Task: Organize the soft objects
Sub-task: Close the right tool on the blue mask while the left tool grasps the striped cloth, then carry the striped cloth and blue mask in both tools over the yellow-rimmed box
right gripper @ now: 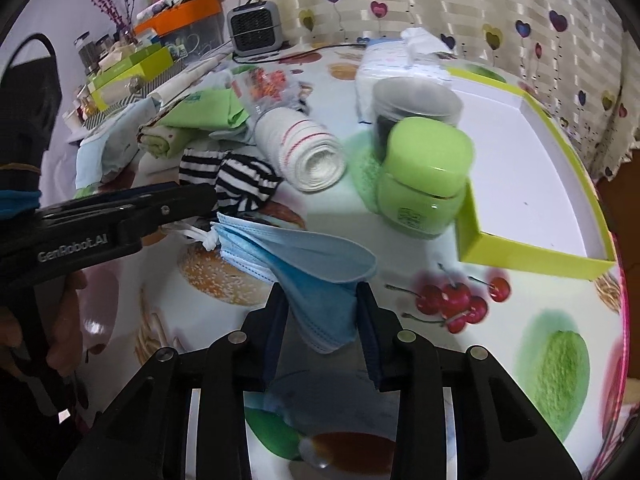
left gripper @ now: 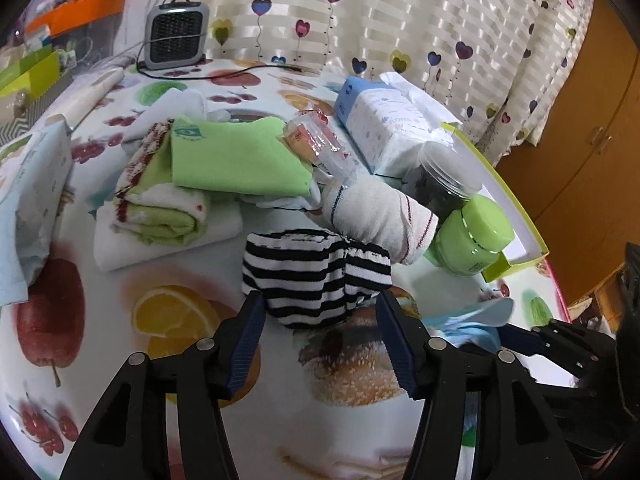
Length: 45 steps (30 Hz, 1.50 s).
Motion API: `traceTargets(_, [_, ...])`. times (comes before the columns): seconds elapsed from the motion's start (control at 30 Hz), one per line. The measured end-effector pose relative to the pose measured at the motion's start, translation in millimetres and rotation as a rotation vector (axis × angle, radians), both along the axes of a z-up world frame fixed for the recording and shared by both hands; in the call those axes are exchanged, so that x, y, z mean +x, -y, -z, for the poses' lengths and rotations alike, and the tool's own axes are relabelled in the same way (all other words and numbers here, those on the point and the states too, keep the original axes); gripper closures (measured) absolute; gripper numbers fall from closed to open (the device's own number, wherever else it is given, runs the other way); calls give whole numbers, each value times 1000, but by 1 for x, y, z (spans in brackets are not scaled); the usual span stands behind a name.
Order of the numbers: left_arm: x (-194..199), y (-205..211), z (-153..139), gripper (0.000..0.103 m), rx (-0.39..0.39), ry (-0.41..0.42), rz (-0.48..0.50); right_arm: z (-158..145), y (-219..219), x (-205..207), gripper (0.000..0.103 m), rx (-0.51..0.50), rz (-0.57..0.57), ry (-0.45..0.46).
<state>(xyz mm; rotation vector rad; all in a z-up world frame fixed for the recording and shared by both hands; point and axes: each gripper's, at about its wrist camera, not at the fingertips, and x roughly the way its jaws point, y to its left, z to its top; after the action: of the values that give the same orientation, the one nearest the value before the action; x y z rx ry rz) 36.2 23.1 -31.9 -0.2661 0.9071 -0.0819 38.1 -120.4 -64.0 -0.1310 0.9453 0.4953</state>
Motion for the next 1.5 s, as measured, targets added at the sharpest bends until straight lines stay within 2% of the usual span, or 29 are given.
traceTargets(0.1, [6,4,2,42,6,-1,-4,-1,5,1,68,11,12,0])
traceTargets(0.37, [21,8,10,43,46,-13,-34,1,15,3,68,32,28,-6])
traceTargets(0.5, [25,8,11,80,87,-14,-44,1,18,3,68,38,36,-6])
traceTargets(0.6, [21,5,10,88,70,-9,-38,0,20,2,68,41,41,-2])
traceTargets(1.1, [-17,-1,-28,89,16,97,-27,-22,19,-13,68,54,50,63])
traceTargets(1.5, [-10,33,-58,89,10,167,75,-41,53,-5,68,77,141,120])
